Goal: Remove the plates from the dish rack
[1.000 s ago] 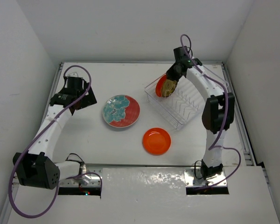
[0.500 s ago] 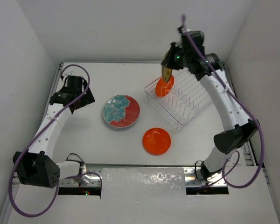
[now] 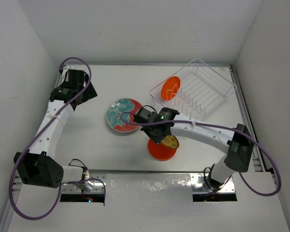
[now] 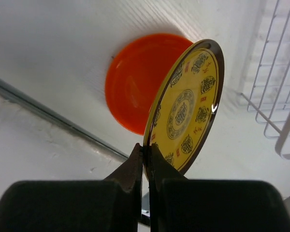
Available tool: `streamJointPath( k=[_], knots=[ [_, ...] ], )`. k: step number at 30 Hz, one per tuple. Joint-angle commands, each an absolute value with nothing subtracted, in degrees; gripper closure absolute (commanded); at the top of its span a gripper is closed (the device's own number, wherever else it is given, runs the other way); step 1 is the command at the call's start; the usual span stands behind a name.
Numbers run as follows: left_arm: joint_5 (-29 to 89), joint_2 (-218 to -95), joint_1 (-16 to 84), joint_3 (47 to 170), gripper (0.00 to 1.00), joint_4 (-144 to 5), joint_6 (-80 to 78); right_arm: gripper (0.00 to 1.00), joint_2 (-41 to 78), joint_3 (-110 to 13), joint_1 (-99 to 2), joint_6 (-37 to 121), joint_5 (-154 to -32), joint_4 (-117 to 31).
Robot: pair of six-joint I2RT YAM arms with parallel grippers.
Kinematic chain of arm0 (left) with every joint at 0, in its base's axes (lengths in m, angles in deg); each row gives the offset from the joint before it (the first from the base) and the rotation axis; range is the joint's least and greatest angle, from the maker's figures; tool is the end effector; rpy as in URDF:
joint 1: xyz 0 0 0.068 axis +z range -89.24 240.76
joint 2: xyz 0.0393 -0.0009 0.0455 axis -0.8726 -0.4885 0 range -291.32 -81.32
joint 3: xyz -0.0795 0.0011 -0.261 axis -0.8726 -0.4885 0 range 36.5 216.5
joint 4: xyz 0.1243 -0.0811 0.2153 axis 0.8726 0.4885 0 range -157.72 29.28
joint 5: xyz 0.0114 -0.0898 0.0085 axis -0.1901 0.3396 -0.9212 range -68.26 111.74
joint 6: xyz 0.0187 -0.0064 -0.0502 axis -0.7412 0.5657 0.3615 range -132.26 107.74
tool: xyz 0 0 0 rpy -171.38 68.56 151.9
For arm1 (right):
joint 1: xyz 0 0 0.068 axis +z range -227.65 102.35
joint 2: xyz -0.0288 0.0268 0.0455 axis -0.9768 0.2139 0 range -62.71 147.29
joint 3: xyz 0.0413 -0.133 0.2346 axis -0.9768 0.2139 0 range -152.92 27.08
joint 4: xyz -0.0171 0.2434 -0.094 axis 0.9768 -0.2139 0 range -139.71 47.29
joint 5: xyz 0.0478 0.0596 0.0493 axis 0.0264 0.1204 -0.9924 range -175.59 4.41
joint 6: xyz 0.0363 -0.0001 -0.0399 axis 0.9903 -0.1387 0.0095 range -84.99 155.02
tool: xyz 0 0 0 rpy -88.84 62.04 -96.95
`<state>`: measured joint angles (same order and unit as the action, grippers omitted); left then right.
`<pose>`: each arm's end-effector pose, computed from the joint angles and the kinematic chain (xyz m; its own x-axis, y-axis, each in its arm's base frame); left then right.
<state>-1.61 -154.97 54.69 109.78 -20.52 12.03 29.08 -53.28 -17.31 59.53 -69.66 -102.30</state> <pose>0.2630 -0.0138 0.3465 -0.5995 -0.3161 -0.7353 -0.4559 0.8900 -0.0109 0.1647 0.2692 0.2853 -0.7542 -0.5180 -0.4036 -0.5259 0.8445 -0.1012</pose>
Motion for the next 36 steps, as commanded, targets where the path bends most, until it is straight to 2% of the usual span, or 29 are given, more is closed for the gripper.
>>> streamJointPath(
  k=[1, 6, 7, 8, 9, 10, 11, 14, 19, 21, 23, 25, 26, 30, 36],
  knots=[
    [-1.12, -155.15, 54.52, 112.17, 0.01, -21.40, 10.59, 1.00, 30.18, -48.96, -17.35, 59.54, -67.21, -93.80],
    [1.53, -155.41, 54.52, 113.32, 0.01, -21.84, 9.53, 1.00, 35.63, -49.38, -17.35, 59.18, -68.44, -91.75],
    [1.87, -155.59, 54.52, 113.49, 0.01, -21.93, 9.36, 0.96, 35.99, -49.38, -17.35, 59.45, -68.62, -91.40],
    [2.40, -155.76, 54.52, 114.10, 0.01, -22.11, 9.10, 0.85, 36.17, -49.38, -17.35, 59.62, -68.97, -91.23],
    [2.67, -156.55, 54.52, 114.54, 0.01, -22.02, 8.92, 0.79, 36.08, -49.47, -17.35, 59.54, -70.28, -91.05],
    [3.97, -157.17, 54.52, 115.42, 0.01, -22.19, 8.40, 0.66, 35.99, -49.47, -17.35, 59.80, -70.81, -91.05],
    [4.86, -158.56, 54.52, 115.86, 0.01, -22.28, 8.30, 0.36, 35.56, -50.08, -17.35, 59.97, -71.08, -91.83],
    [9.95, -162.51, 54.34, 118.76, 0.01, -23.42, 7.16, 0.22, 33.98, -52.28, -17.27, 60.33, -71.17, -94.82],
    [18.48, -170.43, 51.37, 127.98, 0.02, -28.69, 5.67, 0.14, 28.09, -57.02, -17.62, 61.29, -73.46, -99.83],
    [20.94, -175.78, 44.72, 134.37, 0.03, -32.63, 2.79, 0.11, 24.15, -59.49, -18.58, 63.30, -72.32, -102.29],
    [19.03, -182.52, 39.17, 139.57, 0.03, -34.49, -0.03, 0.01, 20.80, -60.11, -21.47, 66.11, -70.12, -103.70],
    [15.59, -188.43, 33.62, 149.14, 0.03, -34.94, -2.24, 0.01, 14.92, -59.32, -26.20, 67.79, -68.20, -104.58],
    [15.85, -194.55, 32.47, 152.14, 0.05, -35.11, -2.59, 0.01, 12.98, -58.36, -27.45, 69.19, -66.79, -105.98],
    [18.40, -206.46, 26.77, 166.11, 0.11, -39.05, -5.66, 0.01, 6.47, -58.87, -29.48, 72.18, -59.32, -112.74],
    [16.91, -212.80, 22.27, 165.89, 0.15, -48.54, -7.96, 0.01, -1.44, -58.79, -29.66, 77.81, -55.53, -118.82]
  ],
)
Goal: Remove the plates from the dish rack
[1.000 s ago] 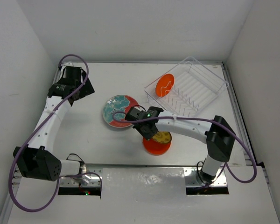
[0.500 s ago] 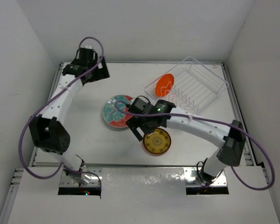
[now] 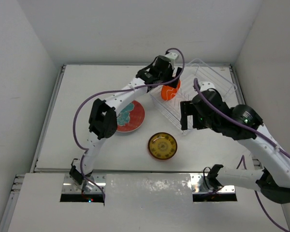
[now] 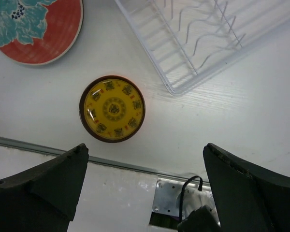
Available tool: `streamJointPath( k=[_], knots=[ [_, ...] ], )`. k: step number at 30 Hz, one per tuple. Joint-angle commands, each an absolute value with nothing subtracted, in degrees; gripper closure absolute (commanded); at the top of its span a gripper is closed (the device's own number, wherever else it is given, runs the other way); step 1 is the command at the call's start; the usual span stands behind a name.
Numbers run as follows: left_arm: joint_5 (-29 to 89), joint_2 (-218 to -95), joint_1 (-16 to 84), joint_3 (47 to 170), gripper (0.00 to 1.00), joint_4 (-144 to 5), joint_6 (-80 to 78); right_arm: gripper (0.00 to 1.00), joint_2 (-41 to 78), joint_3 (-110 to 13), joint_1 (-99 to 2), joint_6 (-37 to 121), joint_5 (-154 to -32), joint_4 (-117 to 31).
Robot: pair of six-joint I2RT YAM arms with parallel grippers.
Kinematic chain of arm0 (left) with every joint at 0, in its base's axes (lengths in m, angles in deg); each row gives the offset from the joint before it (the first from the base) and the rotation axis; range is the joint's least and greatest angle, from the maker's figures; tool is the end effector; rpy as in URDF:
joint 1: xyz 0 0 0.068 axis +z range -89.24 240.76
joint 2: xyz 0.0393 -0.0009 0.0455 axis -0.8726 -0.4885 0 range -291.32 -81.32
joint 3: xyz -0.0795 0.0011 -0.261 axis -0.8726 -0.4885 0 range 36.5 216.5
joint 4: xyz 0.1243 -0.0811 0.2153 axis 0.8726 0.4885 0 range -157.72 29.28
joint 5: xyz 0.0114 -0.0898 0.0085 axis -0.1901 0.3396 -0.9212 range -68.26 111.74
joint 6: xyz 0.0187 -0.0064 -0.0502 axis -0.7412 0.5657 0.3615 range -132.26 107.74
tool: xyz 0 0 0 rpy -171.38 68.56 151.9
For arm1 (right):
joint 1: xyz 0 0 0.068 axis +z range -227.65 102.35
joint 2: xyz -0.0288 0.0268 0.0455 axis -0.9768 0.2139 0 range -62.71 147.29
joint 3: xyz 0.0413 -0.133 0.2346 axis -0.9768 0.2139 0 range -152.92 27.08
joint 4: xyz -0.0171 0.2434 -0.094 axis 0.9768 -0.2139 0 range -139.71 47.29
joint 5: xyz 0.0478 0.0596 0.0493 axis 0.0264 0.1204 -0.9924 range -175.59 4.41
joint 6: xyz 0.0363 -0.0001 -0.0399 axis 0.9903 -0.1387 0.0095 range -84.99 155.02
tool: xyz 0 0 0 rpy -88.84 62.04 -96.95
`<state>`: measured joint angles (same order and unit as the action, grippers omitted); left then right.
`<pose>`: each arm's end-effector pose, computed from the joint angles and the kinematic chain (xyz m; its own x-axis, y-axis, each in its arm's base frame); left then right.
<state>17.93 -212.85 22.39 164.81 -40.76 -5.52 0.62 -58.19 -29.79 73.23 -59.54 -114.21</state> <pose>0.4230 -0.3319 0.3023 -0.4588 0.2138 -0.8624 0.5240 0.8489 -0.0683 0.1291 0.1192 0.4159 -0.6951 0.0601 -0.7164 -0.0573 0.9887 0.1387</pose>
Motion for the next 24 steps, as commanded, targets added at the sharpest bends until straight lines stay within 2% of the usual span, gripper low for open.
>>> streamJointPath(
  k=[1, 3, 6, 8, 11, 14, 17, 19, 22, 24],
  knots=[
    [16.12, -213.33, 22.00, 165.44, 0.16, -49.43, -8.48, 0.01, -2.32, -58.79, -29.66, 78.08, -55.79, -119.08],
    [13.76, -215.44, 21.13, 165.52, 0.28, -49.88, -10.32, 0.01, -3.99, -59.49, -29.66, 79.48, -56.32, -120.49],
    [11.39, -217.02, 20.77, 164.48, 0.38, -49.88, -11.29, 0.01, -5.23, -61.16, -29.66, 79.57, -56.06, -122.60],
    [10.41, -216.41, 20.42, 162.98, 0.50, -50.84, -12.00, 0.01, -5.75, -61.60, -29.66, 79.49, -55.62, -123.21],
    [8.12, -215.97, 19.98, 161.22, 0.50, -52.52, -15.16, 0.01, -6.55, -61.34, -29.66, 79.49, -55.09, -122.96],
    [8.56, -216.32, 20.24, 161.05, 0.58, -52.78, -16.30, 0.01, -6.29, -60.73, -29.66, 79.05, -55.61, -122.08],
    [9.26, -216.67, 20.16, 160.43, 0.71, -52.78, -16.39, 0.01, -5.23, -60.98, -29.66, 78.17, -56.05, -121.29],
    [9.79, -216.59, 20.15, 160.25, 0.92, -52.61, -16.39, 0.01, -4.27, -61.77, -29.75, 77.91, -56.14, -120.93],
    [8.74, -214.22, 19.28, 161.22, 1.00, -51.38, -16.31, 0.01, -3.56, -62.04, -29.66, 77.64, -55.53, -120.49],
    [7.07, -210.81, 18.31, 160.87, 1.00, -51.64, -17.62, 0.01, -3.47, -61.52, -29.66, 78.34, -53.86, -120.40]
  ],
)
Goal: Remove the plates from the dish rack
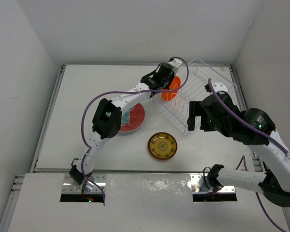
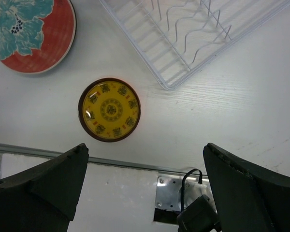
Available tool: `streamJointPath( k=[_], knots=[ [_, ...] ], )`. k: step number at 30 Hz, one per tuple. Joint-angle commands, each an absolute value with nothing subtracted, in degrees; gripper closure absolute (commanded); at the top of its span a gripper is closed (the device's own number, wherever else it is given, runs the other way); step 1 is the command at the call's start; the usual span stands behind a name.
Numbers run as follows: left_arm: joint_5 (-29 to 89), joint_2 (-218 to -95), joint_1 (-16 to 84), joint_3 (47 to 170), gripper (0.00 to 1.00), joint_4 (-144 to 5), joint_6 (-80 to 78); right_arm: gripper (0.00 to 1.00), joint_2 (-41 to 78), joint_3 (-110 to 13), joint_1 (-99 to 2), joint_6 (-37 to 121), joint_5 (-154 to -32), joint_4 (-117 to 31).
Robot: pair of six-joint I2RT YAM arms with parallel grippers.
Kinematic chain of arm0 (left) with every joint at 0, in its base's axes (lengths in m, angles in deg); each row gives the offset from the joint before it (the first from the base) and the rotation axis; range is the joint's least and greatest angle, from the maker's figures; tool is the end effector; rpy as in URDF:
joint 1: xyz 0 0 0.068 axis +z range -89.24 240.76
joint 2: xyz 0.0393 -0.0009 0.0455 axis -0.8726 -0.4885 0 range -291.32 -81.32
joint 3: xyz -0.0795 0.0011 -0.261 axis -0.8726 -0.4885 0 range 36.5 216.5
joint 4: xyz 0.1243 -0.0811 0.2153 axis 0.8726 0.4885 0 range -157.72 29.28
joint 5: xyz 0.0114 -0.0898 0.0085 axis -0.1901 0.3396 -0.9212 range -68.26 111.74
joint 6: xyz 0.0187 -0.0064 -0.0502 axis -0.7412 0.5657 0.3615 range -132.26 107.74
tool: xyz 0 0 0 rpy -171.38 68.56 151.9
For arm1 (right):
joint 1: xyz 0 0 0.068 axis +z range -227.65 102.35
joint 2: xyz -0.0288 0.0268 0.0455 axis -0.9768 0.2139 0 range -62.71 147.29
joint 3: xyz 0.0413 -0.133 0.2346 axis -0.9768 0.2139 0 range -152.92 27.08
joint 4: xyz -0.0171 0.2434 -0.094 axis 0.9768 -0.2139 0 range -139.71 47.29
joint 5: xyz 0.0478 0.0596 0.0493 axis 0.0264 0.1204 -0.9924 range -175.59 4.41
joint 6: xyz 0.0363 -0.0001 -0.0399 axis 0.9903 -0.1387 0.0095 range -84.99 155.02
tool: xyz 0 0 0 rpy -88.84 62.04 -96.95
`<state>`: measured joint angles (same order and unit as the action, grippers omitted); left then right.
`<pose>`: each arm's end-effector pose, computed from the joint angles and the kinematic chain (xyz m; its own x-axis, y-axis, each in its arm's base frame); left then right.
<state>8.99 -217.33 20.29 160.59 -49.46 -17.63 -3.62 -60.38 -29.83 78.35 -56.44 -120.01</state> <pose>0.4281 -0.3550 0.2503 -0.3351 0.4058 -0.8503 0.5215 0.8315 0.1913 0.1073 0.0923 0.4300 -0.6649 0.1588 -0.7298 0.0330 0.9824 0.1838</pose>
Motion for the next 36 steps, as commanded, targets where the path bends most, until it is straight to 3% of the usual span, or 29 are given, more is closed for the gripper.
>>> streamJointPath(
  k=[1, 8, 11, 13, 14, 15, 16, 20, 23, 24, 26, 34, 35, 36],
  knots=[
    [6.19, -209.48, 18.05, 160.95, 1.00, -51.64, -17.89, 0.01, -3.73, -60.56, -29.66, 79.65, -53.07, -120.14],
    [-2.84, -195.16, 17.87, 156.75, 1.00, -54.18, -13.79, 0.01, -1.73, -55.28, -29.83, 80.55, -45.69, -110.93],
    [-6.98, -186.12, 17.96, 152.54, 1.00, -53.67, -7.03, 0.01, 2.57, -56.24, -36.82, 75.55, -47.77, -102.68],
    [-8.75, -181.37, 18.65, 149.55, 1.00, -49.82, 0.34, 0.01, 4.08, -54.49, -47.86, 71.77, -64.07, -90.82],
    [-6.84, -181.34, 19.53, 148.31, 1.00, -48.23, 3.35, 0.01, 5.13, -53.79, -47.94, 71.58, -72.32, -86.70],
    [-3.60, -177.69, 20.93, 144.21, 1.00, -47.43, 6.25, 0.01, 6.53, -53.08, -55.77, 72.45, -91.28, -78.65],
    [0.17, -175.30, 24.43, 141.21, 1.00, -48.03, 11.94, 0.01, 8.29, -53.34, -58.37, 73.67, -98.09, -75.87],
    [30.43, -160.38, 36.74, 120.56, 1.00, -62.24, 24.98, 0.01, 13.92, -53.78, -63.14, 78.16, -115.88, -60.76],
    [39.32, -155.78, 43.17, 112.97, 1.00, -68.95, 29.13, 0.02, 15.69, -47.75, -63.58, 88.59, -128.19, -39.79],
    [39.32, -155.33, 44.40, 112.97, 1.00, -68.95, 29.13, 0.02, 16.12, -46.24, -63.32, 96.02, -129.52, -27.45],
    [39.32, -154.27, 45.11, 112.97, 1.00, -68.95, 29.13, 0.02, 17.09, -44.73, -62.80, 99.43, -130.06, -22.86],
    [39.32, -153.13, 45.29, 112.97, 1.00, -68.95, 29.13, 0.06, 25.70, -50.52, -57.35, 87.67, -120.23, -37.69],
    [39.32, -153.22, 45.29, 112.97, 1.00, -68.95, 29.13, 0.09, 26.23, -50.61, -57.00, 87.57, -119.43, -37.52],
    [39.32, -153.39, 45.29, 112.97, 1.00, -68.95, 29.13, 0.26, 26.58, -50.44, -56.91, 88.10, -118.99, -36.30]
  ],
)
